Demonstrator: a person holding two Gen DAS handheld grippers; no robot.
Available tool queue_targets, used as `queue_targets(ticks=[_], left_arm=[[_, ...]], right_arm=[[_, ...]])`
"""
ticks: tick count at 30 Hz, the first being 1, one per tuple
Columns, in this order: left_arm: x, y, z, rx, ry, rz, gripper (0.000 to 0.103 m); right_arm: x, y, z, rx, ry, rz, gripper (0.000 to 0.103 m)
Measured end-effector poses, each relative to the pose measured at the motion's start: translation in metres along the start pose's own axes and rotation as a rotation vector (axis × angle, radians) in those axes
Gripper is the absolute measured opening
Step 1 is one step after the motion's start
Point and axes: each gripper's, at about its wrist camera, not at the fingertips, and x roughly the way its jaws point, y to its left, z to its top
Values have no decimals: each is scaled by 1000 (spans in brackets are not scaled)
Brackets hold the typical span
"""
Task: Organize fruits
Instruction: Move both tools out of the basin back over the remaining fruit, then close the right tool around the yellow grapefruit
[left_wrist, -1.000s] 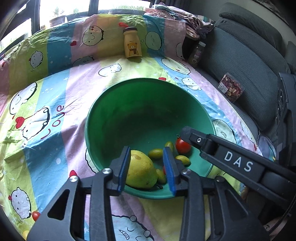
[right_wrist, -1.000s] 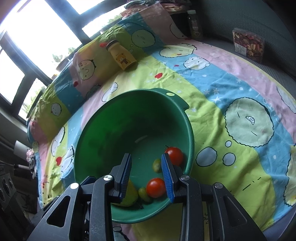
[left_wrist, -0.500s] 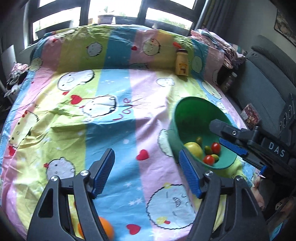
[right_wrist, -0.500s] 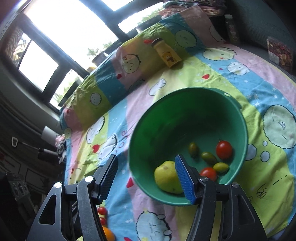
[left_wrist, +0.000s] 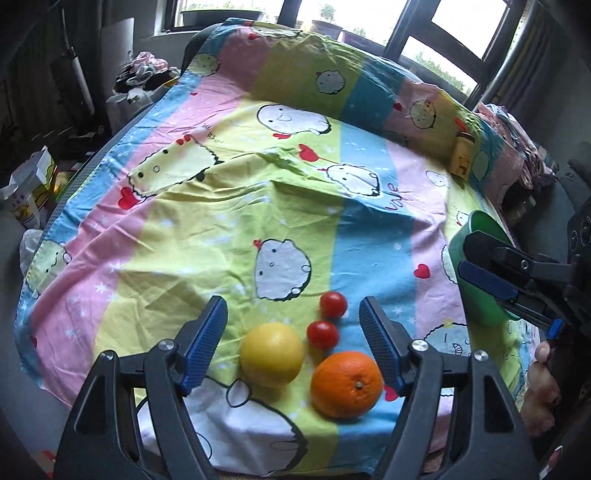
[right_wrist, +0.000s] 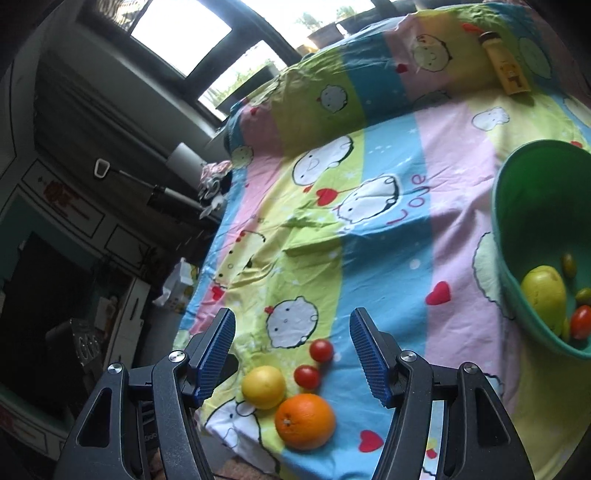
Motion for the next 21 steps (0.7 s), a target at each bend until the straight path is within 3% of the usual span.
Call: queue_targets(ticks=[8,15,21], left_arm=[[13,31,-25,-68,71,-4,72],[19,22,-36,-30,89,-49,66],[31,16,-42,-17,125,-44,57]], right_arm=[[42,23,-16,-75,136,10,65],[70,31,-28,-83,224,68,65],[93,29,-35,-82,292,39,65]])
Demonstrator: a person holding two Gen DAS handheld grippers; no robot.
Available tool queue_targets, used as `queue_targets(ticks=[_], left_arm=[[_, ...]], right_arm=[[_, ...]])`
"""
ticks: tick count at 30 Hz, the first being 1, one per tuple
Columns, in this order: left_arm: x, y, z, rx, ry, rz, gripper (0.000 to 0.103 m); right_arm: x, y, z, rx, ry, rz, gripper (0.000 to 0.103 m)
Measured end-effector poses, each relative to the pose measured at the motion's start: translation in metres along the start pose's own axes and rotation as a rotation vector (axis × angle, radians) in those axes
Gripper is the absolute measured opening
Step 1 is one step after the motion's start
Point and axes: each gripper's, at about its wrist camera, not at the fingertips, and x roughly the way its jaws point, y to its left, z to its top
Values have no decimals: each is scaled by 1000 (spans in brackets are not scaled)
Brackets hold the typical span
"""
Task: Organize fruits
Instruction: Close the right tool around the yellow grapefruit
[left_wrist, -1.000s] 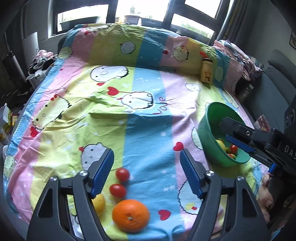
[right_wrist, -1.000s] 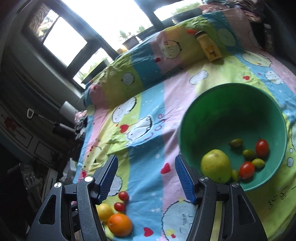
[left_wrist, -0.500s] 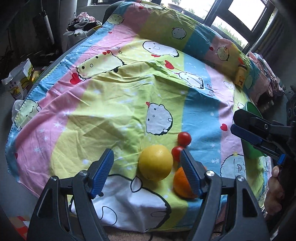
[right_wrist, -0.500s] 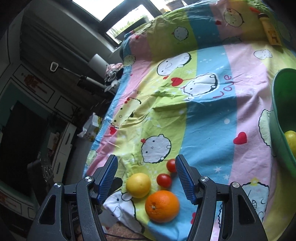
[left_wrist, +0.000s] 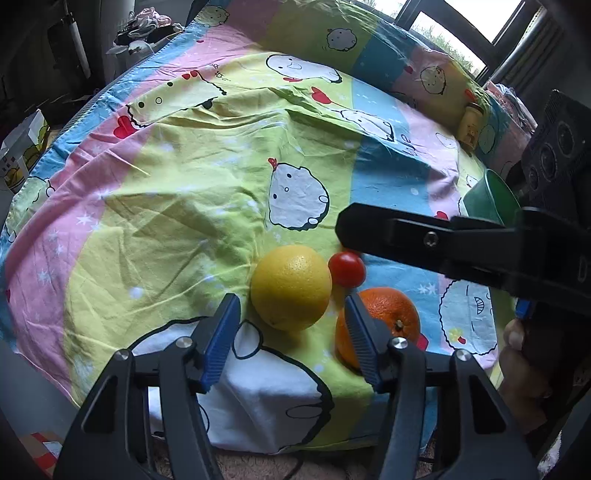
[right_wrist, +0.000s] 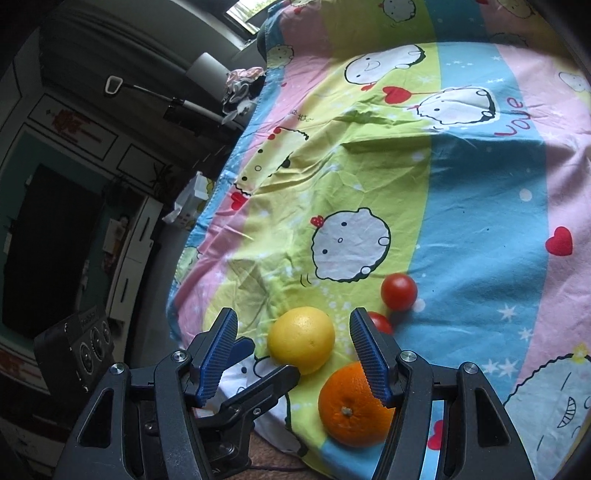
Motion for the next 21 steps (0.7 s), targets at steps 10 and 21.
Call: queue_targets(ticks=[10,21], left_arm=[[1,-2,1,8,-18,11,55],[9,-1,3,4,-1,7,49]], right_arm=[[32,4,-3,-26,88,-14,65],[51,4,-3,-51,133,-50,61]])
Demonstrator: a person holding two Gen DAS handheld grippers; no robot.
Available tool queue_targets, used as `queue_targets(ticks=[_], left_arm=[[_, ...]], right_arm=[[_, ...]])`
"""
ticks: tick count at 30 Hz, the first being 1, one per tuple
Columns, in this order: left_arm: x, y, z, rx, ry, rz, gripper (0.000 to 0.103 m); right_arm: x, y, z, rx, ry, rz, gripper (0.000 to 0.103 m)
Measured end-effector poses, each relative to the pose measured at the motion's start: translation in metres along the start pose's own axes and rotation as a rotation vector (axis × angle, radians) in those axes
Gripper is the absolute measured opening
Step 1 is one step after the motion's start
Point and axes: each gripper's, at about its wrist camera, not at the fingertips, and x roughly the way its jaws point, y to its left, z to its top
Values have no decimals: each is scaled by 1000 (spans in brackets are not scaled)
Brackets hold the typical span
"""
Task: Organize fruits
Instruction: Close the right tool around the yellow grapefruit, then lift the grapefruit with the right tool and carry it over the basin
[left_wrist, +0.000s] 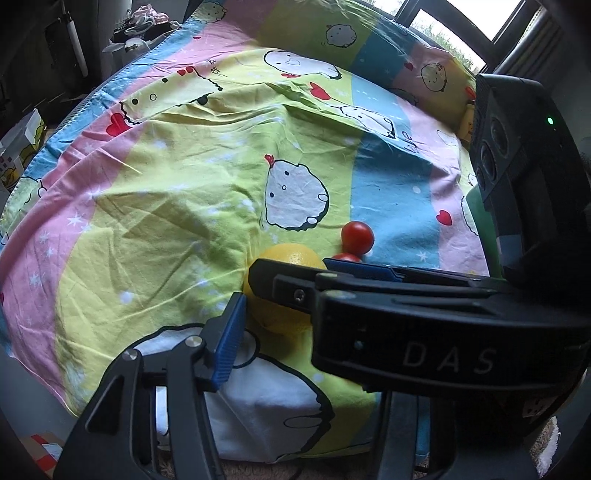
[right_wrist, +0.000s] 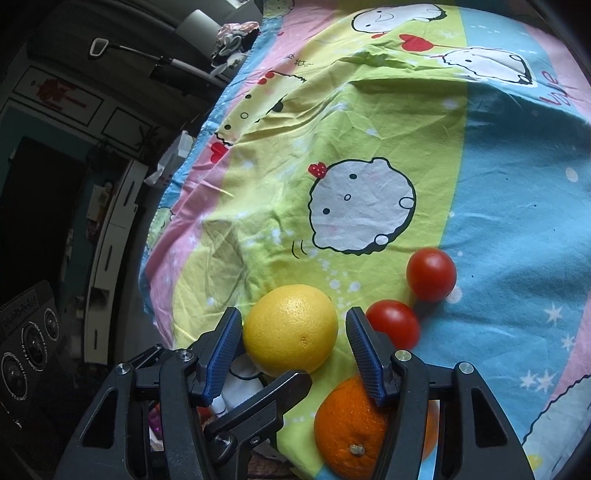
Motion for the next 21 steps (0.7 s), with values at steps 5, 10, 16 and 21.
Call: queue_targets(ticks=[5,10,16,21], left_arm=[[-1,-2,-1,8,-14,11,47],[-3,-9,3,23,-28,23,45],[-10,-30,13,81,-79,26,45],[-17,-51,24,138,-125,40,45]], right_arm=[[1,1,-1,-13,-7,-9,58],[-4,-2,0,1,-24,-12,57],[-27,-5,2,6,-103,-19,58],[-50,-12,5,26,-179,1,58]])
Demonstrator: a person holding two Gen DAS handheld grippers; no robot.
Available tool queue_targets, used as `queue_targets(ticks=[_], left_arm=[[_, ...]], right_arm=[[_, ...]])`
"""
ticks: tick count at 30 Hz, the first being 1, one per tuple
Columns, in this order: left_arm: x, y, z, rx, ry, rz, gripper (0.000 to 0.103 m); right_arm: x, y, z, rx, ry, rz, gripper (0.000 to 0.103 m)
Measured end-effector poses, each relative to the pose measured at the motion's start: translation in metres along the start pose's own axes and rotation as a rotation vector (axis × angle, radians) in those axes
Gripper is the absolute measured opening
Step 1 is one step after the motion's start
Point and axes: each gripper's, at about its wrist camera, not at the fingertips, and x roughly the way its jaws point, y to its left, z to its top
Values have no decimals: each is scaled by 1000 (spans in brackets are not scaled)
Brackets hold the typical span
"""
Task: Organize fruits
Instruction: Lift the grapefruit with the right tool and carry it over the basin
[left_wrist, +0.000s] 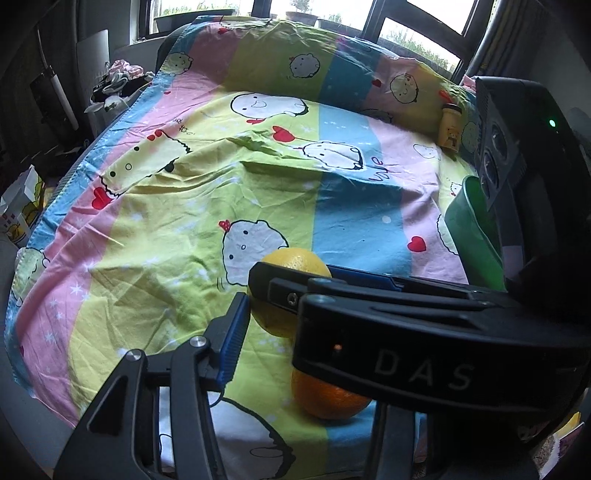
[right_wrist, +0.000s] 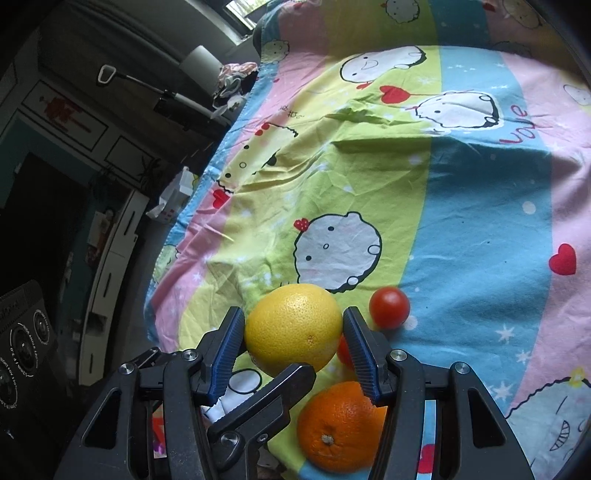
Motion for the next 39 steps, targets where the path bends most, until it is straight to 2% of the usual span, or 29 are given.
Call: queue_targets(ticks=[13,22,32,39], left_arm=[[-11,-62,30,150,-87,-46,45],[-12,-119,45,289,-135,-124,45],[-1,-183,57,439,-176,-249,44],[20,-218,57,501,-149,-373,44]], right_arm=[[-67,-29,10,85,-200,-5,58],[-121,-64,6,173,-351,-48,58],[-178,-110,-8,304,-519,-124,58],[-201,-140,-22,398,-583,-221,58]])
